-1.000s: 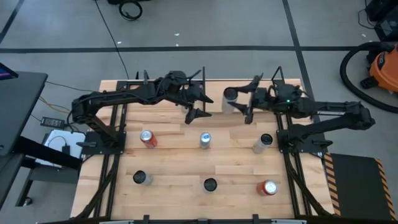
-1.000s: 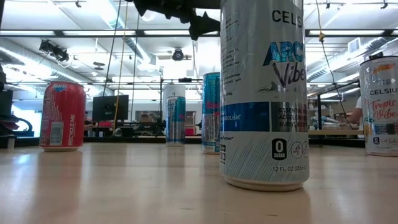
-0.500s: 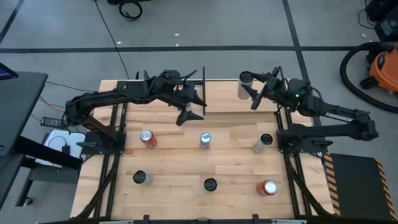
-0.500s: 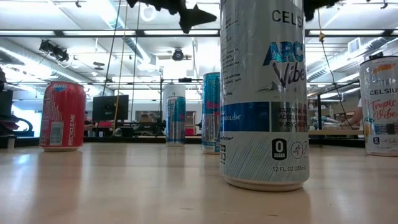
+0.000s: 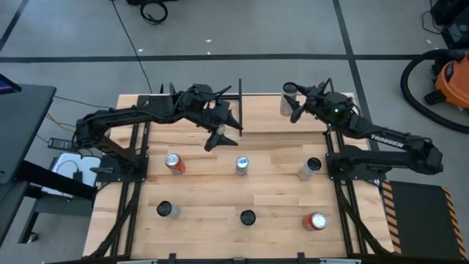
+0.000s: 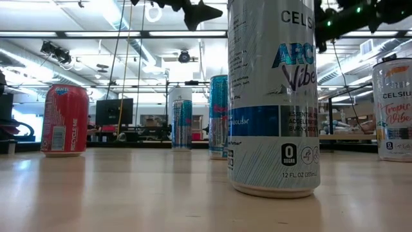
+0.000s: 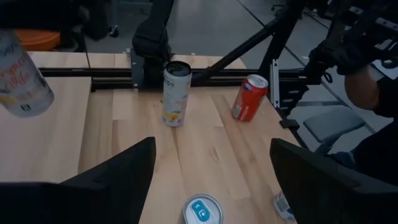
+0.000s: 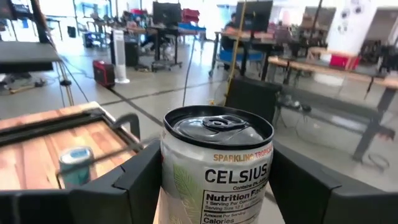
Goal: Place canned beverage on shelf
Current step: Put the top white yellow soda can on the shelf
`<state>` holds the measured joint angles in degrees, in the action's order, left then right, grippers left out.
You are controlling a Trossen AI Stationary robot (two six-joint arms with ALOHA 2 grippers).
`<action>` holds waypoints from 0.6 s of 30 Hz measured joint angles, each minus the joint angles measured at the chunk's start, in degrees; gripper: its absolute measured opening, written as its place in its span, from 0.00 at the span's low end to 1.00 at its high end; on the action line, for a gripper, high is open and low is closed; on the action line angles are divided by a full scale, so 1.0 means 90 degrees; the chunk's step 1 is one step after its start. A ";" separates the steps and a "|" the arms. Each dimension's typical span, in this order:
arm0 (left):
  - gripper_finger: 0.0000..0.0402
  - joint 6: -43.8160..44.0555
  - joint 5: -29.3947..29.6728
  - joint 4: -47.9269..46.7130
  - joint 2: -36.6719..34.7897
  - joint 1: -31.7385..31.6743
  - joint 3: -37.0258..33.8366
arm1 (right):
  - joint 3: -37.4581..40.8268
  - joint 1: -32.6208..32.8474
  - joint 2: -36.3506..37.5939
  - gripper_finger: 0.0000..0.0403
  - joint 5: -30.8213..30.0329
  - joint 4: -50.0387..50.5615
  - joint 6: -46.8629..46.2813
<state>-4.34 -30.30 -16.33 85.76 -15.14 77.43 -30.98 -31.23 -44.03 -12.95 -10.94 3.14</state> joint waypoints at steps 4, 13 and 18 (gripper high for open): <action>0.79 0.0000 0.0000 -0.0021 0.0000 0.0000 0.0000 | 0.0406 -0.0154 0.0019 0.64 -0.0045 -0.0450 -0.0220; 0.79 0.0002 0.0001 -0.0034 0.0002 0.0000 -0.0001 | 0.1367 -0.0360 0.0017 0.64 -0.0049 -0.1508 -0.0392; 0.79 0.0005 0.0002 -0.0035 0.0007 0.0000 -0.0001 | 0.1629 -0.0500 0.0019 0.65 -0.0049 -0.1722 -0.0219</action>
<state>-4.29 -30.28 -16.64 85.82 -15.14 77.42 -16.32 -35.73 -43.86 -13.39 -26.43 1.17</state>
